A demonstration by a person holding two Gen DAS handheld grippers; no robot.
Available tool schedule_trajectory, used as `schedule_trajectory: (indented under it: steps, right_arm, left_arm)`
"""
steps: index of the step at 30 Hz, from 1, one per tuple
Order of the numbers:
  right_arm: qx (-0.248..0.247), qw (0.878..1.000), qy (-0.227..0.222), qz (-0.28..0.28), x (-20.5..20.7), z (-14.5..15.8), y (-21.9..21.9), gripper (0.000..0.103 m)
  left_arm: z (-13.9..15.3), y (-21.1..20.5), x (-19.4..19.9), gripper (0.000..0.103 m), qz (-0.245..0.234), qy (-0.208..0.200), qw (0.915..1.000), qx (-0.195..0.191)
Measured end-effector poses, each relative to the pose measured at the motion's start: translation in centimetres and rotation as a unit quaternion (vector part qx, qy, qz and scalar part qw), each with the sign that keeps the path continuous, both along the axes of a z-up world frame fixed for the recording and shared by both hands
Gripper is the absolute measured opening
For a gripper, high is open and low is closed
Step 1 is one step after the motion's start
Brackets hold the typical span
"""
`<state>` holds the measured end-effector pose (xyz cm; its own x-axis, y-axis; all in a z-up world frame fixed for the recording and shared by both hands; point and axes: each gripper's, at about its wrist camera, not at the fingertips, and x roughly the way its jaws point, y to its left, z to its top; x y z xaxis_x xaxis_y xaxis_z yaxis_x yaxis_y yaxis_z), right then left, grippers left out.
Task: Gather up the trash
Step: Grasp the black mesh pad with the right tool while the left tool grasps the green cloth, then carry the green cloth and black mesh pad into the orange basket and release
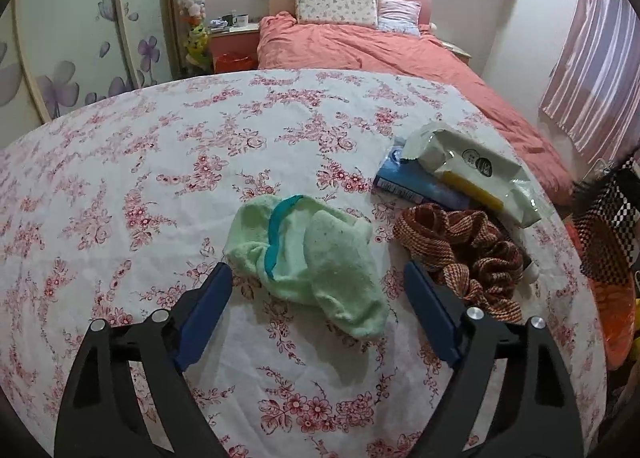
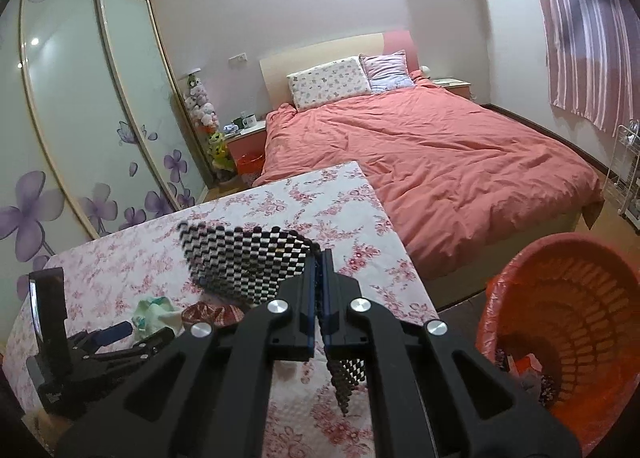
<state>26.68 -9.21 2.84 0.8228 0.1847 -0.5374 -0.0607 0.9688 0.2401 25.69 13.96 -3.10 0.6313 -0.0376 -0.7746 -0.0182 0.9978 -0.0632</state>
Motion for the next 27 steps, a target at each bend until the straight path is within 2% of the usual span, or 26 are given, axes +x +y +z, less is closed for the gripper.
schedule_trajectory:
  steps: [1, 4, 6, 7, 9, 12, 19, 27]
  right_arm:
    - [0.002, 1.0, 0.002, 0.0, -0.1, -0.1, -0.1, 0.004]
    - [0.007, 1.0, 0.006, 0.0, -0.3, -0.3, -0.3, 0.004]
    - [0.01, 1.0, 0.009, 0.001, -0.6, -0.4, -0.4, 0.004]
    - [0.011, 1.0, 0.01, 0.001, -0.8, -0.5, -0.6, 0.004]
    - [0.016, 1.0, 0.012, 0.001, -1.1, -0.5, -1.0, 0.004]
    - [0.023, 1.0, 0.012, -0.002, -1.8, -0.5, -1.4, 0.004]
    - [0.035, 0.999, -0.001, -0.012, -3.8, 0.6, -2.6, 0.004]
    - [0.036, 0.999, -0.026, -0.03, -6.8, 2.6, -4.4, 0.004]
  left_arm:
    - [-0.1, -0.1, 0.1, 0.082, 0.001, 0.002, 1.0, 0.006]
    - [-0.3, -0.3, 0.3, 0.069, 0.006, 0.01, 0.9999, 0.011]
    - [-0.5, -0.3, 0.6, 0.051, 0.007, 0.017, 0.9998, 0.009]
    - [-0.5, -0.1, 0.6, 0.047, 0.01, 0.018, 0.9998, 0.008]
    - [-0.3, 0.0, 0.4, 0.03, 0.008, 0.011, 0.9999, 0.007]
    - [0.2, 0.2, 0.0, 0.014, 0.004, -0.002, 1.0, 0.008]
    - [2.3, -0.1, -1.2, 0.011, 0.001, -0.026, 0.9996, 0.005]
    - [5.8, -2.4, -3.3, 0.011, -0.023, -0.06, 0.9979, -0.002]
